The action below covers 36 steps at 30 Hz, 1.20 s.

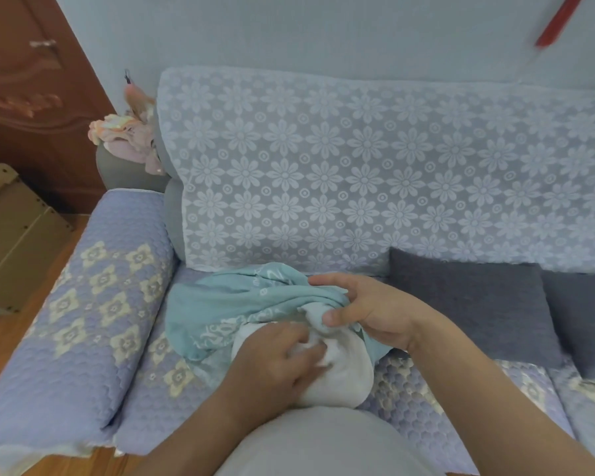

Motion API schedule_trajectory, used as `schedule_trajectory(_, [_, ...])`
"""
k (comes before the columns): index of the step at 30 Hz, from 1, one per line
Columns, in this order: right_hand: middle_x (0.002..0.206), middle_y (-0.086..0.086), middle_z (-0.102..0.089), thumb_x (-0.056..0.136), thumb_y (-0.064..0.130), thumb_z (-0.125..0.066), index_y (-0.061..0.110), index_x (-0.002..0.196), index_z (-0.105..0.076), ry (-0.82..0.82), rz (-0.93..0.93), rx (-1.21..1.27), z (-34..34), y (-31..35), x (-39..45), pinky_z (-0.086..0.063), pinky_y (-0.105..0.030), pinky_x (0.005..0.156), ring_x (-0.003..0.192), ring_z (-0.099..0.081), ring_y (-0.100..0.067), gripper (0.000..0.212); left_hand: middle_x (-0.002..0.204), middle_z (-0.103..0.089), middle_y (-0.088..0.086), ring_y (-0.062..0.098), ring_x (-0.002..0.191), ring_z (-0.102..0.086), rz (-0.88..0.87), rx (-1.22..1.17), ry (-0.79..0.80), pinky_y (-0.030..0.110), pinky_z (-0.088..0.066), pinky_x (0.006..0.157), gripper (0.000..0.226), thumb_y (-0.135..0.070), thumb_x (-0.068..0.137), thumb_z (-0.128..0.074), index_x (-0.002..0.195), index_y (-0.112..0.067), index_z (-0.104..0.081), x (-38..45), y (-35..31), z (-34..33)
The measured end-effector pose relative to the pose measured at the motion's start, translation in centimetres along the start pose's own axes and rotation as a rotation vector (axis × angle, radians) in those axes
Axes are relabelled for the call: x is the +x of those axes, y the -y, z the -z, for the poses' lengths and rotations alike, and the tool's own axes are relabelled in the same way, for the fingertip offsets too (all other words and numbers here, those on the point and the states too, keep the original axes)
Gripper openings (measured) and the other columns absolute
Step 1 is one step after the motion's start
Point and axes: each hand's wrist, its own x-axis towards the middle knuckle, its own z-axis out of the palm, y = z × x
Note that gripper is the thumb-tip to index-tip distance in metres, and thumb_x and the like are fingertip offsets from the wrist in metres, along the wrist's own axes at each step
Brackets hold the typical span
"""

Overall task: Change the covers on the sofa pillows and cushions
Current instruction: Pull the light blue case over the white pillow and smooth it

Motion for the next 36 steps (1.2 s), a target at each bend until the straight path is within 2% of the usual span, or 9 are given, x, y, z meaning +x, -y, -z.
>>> schedule_trajectory(5, [0.111,-0.001,-0.072,0.074,0.003,-0.084,0.032,0.125,-0.064,-0.375,0.15,-0.336,-2.5,-1.4,0.5,-0.055,-0.018,0.076,0.092,-0.07,-0.006,0.063,0.078,-0.049,0.0,0.024,0.075,-0.048,0.455,0.272,0.089,0.036,-0.035,0.064,0.024,-0.039,0.088,-0.061,0.072,-0.023,-0.068,2.3,-0.9,1.0])
schedule_trajectory(8, [0.103,0.001,-0.072,0.075,0.006,-0.084,0.029,0.114,-0.067,-0.603,0.274,-0.207,-3.6,-2.9,1.2,-0.053,-0.016,0.071,0.085,-0.07,-0.004,0.049,0.065,-0.056,-0.006,0.018,0.069,-0.058,0.703,0.075,0.244,0.035,-0.041,0.061,0.036,-0.046,0.096,-0.056,0.066,-0.026,-0.058,3.0,-3.1,2.2])
schedule_trajectory(12, [0.098,0.006,-0.072,0.077,0.006,-0.082,0.031,0.104,-0.067,-0.717,0.352,-0.256,-3.9,-4.2,1.5,-0.055,-0.022,0.076,0.085,-0.069,-0.005,0.04,0.053,-0.064,-0.008,0.012,0.058,-0.063,1.007,-0.341,0.197,0.039,-0.053,0.071,0.038,-0.033,0.097,-0.063,0.061,-0.024,-0.061,3.1,-3.6,2.0])
schedule_trajectory(16, [0.108,0.017,-0.066,0.08,0.011,-0.08,0.045,0.104,-0.059,-0.669,0.389,-0.4,-4.9,-5.8,1.3,-0.049,-0.017,0.087,0.1,-0.061,0.004,0.047,0.068,-0.074,0.006,0.027,0.071,-0.075,1.307,-0.727,0.06,0.048,-0.062,0.076,0.029,-0.007,0.095,-0.06,0.075,-0.018,-0.078,4.2,-3.0,1.8])
schedule_trajectory(20, [0.121,0.014,-0.06,0.089,0.013,-0.058,0.039,0.139,-0.046,-0.651,0.362,-0.663,-5.4,-6.1,0.4,-0.046,-0.026,0.099,0.11,-0.056,-0.002,0.057,0.102,-0.077,0.017,0.028,0.099,-0.075,1.554,-1.377,-0.087,0.041,-0.055,0.098,0.022,-0.013,0.099,-0.057,0.11,-0.004,-0.073,5.6,-4.4,3.6])
schedule_trajectory(24, [0.123,-0.003,-0.058,0.071,0.008,-0.041,0.024,0.135,-0.051,-0.426,0.504,-1.103,-7.4,-7.1,-1.1,-0.044,-0.032,0.099,0.115,-0.051,-0.019,0.067,0.102,-0.077,0.017,0.03,0.092,-0.075,1.732,-1.439,-0.244,0.045,-0.059,0.093,0.029,-0.021,0.092,-0.074,0.111,0.0,-0.071,6.7,-2.1,2.0])
schedule_trajectory(27, [0.121,0.003,-0.064,0.071,0.002,-0.042,0.023,0.12,-0.063,-0.279,0.557,-1.031,-7.4,-7.2,-1.4,-0.043,-0.023,0.099,0.113,-0.054,-0.011,0.057,0.102,-0.077,0.017,0.032,0.093,-0.075,1.802,-1.405,-0.345,0.048,-0.059,0.091,0.029,-0.018,0.094,-0.071,0.115,0.003,-0.069,7.0,-1.3,0.7])
schedule_trajectory(31, [0.094,0.019,-0.067,0.09,0.011,-0.058,0.03,0.092,-0.066,-0.837,0.537,-0.734,-2.5,-5.8,-0.5,-0.047,-0.026,0.086,0.092,-0.06,-0.001,0.021,0.105,-0.076,0.017,0.027,0.089,-0.072,1.74,-1.509,-0.183,0.039,-0.055,0.087,0.026,-0.014,0.099,-0.061,0.116,0.004,-0.067,5.1,-2.8,0.6])
schedule_trajectory(36, [0.113,0.017,-0.07,0.096,0.041,-0.064,0.029,0.123,-0.068,-0.125,0.017,-0.786,0.1,-3.3,0.5,-0.051,-0.028,0.097,0.102,-0.064,0.002,0.03,0.108,-0.076,0.016,0.027,0.093,-0.072,1.713,-1.545,-0.146,0.038,-0.054,0.086,0.032,-0.021,0.097,-0.06,0.119,0.001,-0.069,3.8,-3.1,0.8])
